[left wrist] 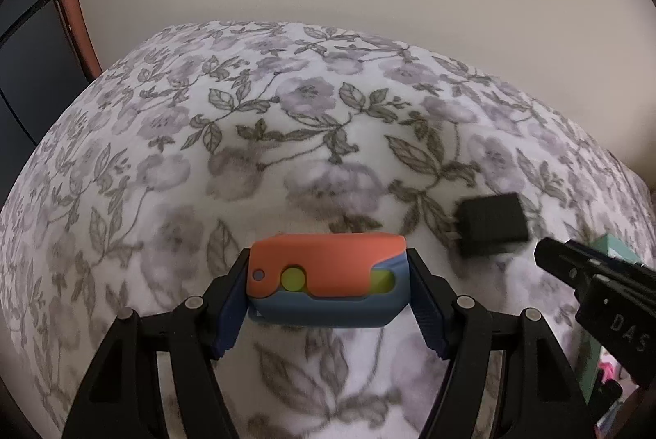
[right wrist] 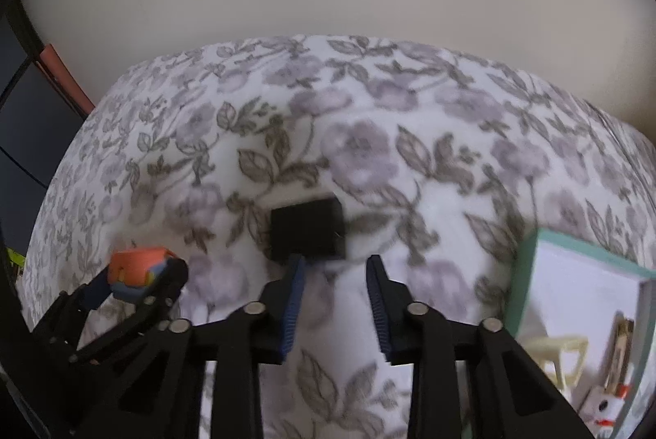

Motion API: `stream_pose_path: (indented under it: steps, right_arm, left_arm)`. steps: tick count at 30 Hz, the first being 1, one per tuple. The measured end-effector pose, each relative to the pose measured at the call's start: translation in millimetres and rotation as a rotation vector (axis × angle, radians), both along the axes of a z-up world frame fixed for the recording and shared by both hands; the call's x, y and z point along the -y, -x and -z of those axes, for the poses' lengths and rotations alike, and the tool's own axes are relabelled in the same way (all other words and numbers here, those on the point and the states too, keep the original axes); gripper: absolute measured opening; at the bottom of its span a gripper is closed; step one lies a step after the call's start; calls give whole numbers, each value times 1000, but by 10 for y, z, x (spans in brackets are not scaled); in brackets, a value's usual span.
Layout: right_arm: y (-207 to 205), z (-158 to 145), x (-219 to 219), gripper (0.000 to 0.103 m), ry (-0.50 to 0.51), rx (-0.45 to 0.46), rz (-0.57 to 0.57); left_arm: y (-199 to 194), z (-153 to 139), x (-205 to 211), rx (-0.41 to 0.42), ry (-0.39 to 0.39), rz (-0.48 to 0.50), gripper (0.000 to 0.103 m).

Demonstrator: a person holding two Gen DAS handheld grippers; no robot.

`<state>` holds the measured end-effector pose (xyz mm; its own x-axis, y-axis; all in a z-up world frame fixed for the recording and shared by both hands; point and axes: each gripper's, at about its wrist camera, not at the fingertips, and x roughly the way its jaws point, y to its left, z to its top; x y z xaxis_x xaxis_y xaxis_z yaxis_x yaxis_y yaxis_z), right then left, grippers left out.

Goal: Organize rigid objects
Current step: 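Lift and carry the toy and charger toward the tray with both tools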

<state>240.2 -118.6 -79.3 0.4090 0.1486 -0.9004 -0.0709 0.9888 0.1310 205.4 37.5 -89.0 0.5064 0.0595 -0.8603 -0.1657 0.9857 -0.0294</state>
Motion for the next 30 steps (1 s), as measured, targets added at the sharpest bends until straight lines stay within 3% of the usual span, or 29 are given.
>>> stream_pose_path:
  steps: [7, 10, 11, 12, 18, 21, 30]
  right_arm:
    - [156, -13, 159, 24, -70, -25, 40]
    - [100, 39, 156, 39, -109, -35, 63]
    - [65, 66, 150, 49, -110, -37, 72]
    - [19, 104, 141, 50, -119, -36, 76]
    - [-199, 306, 45, 51, -120, -55, 69]
    - [-257, 326, 4, 58, -143, -41, 57]
    - [-390, 462, -175, 65, -124, -56, 34]
  left_arm:
    - [191, -92, -69, -3, 8, -21, 72]
    - [197, -39, -132, -18, 7, -31, 72]
    - [187, -15, -152, -22, 4, -34, 72]
    - [177, 11, -174, -25, 2, -36, 72]
    - [111, 209, -365, -43, 6, -60, 72]
    - [92, 262, -429, -46, 13, -69, 72]
    - [30, 325, -447, -53, 30, -64, 72]
